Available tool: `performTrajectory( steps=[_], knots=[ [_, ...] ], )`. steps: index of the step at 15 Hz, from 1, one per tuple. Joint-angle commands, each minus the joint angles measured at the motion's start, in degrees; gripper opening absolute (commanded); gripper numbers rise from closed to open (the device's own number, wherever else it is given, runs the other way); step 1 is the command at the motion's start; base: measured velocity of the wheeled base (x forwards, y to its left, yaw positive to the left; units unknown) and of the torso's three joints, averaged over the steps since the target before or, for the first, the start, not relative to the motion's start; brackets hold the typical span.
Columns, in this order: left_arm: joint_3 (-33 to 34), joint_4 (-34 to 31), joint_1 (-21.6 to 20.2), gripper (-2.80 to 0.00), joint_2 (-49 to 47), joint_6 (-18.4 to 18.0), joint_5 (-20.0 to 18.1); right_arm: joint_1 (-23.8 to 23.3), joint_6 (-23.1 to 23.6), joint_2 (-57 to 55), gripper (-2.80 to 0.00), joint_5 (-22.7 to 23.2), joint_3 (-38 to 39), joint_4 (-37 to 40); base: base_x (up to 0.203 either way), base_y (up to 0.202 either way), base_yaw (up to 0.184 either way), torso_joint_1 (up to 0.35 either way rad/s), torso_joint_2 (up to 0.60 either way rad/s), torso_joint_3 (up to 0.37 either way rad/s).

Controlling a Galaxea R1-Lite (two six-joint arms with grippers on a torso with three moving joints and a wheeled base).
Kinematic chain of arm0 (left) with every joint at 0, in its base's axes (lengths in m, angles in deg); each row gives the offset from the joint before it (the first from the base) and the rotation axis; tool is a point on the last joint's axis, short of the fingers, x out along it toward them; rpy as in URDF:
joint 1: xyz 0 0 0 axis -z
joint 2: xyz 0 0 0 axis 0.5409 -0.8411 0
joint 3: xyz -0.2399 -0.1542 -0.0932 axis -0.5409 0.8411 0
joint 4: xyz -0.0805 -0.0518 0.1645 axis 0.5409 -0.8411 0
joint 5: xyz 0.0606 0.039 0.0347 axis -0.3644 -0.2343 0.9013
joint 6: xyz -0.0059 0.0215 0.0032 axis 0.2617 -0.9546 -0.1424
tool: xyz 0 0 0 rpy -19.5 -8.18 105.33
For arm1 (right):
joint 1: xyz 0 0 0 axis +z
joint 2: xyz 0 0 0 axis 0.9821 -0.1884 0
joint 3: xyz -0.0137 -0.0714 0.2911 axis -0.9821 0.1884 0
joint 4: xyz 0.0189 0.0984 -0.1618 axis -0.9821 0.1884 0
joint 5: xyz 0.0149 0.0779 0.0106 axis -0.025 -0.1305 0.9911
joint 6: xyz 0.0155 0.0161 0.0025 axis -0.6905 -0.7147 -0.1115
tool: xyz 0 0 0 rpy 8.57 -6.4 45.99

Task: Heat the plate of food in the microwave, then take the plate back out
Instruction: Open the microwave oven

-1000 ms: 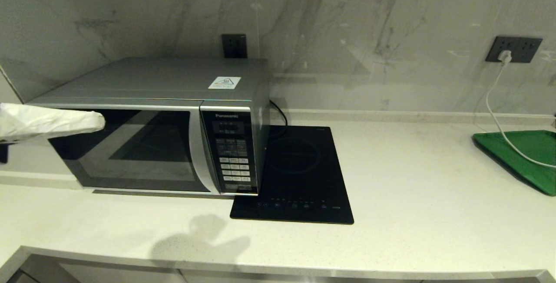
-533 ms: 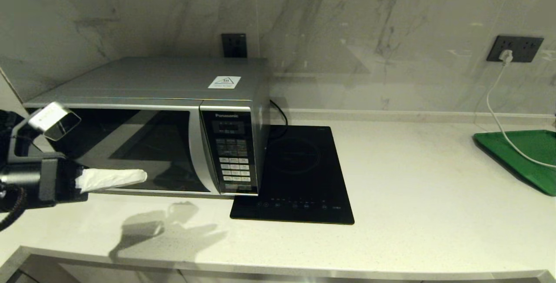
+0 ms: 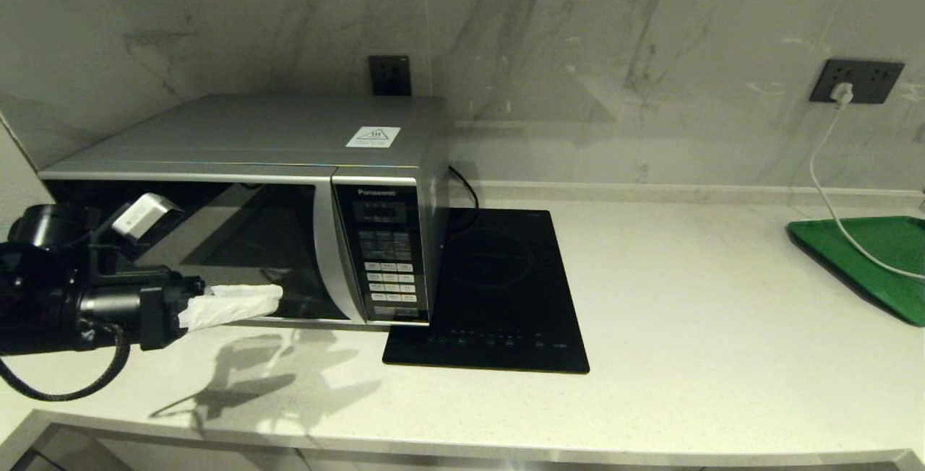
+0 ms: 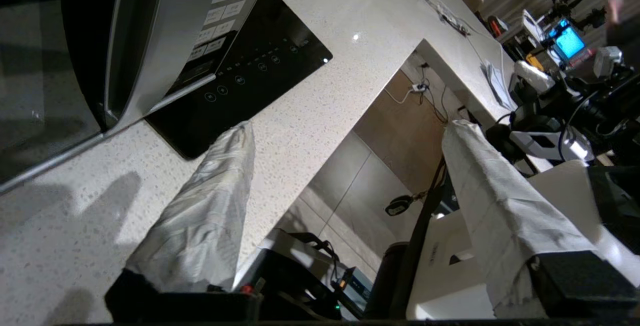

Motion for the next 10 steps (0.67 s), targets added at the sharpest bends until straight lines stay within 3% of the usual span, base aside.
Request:
performTrajectory(
  steps=[1, 10],
  knots=[
    [-0.2, 2.5, 1.2, 0.0, -2.6, -0.2, -0.4, 0.0, 0.0, -0.1, -2.8, 0.0, 0.0, 0.1, 0.0, 0.0, 0.0, 0.0, 0.0, 0.0],
    [-5.9, 5.7, 2.8, 0.0, -9.0, -0.3, 3.5, 0.0, 0.0, 0.0, -2.8, 0.0, 0.0, 0.1, 0.0, 0.0, 0.0, 0.0, 0.0, 0.0]
  ],
)
